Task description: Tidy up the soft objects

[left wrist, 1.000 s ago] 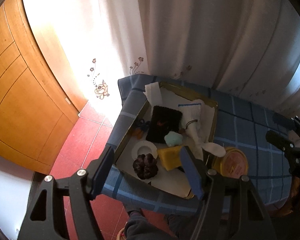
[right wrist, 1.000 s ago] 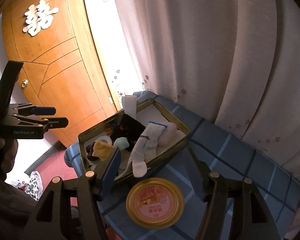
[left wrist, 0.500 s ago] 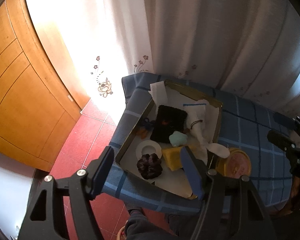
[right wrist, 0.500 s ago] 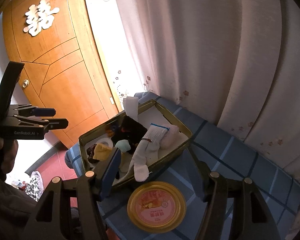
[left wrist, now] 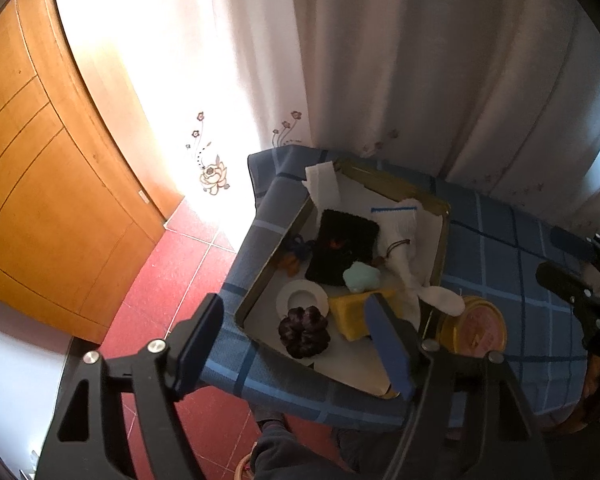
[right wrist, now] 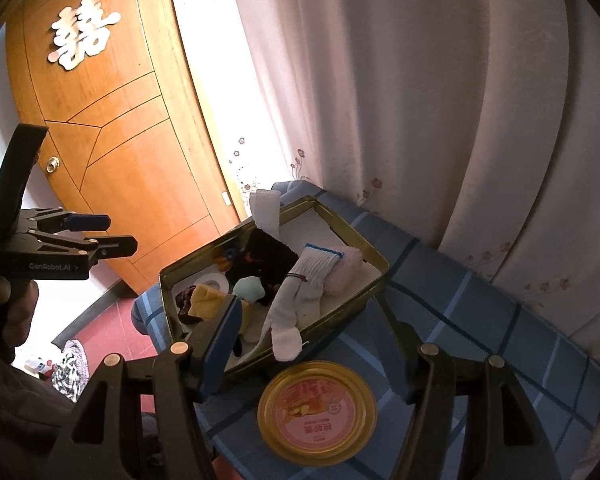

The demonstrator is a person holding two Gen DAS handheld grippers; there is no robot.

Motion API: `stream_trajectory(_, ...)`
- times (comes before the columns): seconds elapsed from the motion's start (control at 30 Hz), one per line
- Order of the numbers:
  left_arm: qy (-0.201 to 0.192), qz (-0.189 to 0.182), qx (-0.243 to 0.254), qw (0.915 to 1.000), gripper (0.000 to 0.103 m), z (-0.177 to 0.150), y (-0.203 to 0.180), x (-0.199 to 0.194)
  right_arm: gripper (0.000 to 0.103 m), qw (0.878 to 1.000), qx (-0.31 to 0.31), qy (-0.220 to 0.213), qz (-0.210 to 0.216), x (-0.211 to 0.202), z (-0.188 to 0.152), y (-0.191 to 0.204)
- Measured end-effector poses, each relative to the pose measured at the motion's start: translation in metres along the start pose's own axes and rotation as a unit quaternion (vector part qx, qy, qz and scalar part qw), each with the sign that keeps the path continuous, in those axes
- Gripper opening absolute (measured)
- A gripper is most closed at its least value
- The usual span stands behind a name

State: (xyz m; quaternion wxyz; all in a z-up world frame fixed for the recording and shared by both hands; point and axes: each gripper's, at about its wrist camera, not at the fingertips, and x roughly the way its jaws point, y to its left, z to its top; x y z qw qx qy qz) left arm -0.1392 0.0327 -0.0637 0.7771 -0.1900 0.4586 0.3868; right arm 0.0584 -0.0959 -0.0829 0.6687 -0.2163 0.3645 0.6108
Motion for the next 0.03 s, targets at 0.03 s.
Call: stream_trajectory(0.03, 0.000, 0.001, 0.000, 1.0000, 0.074, -0.0001, 0.0001, -0.0002, 0.066, 1.000, 0.000, 0.000, 0.000, 0.0000, -0.0001, -0.0001)
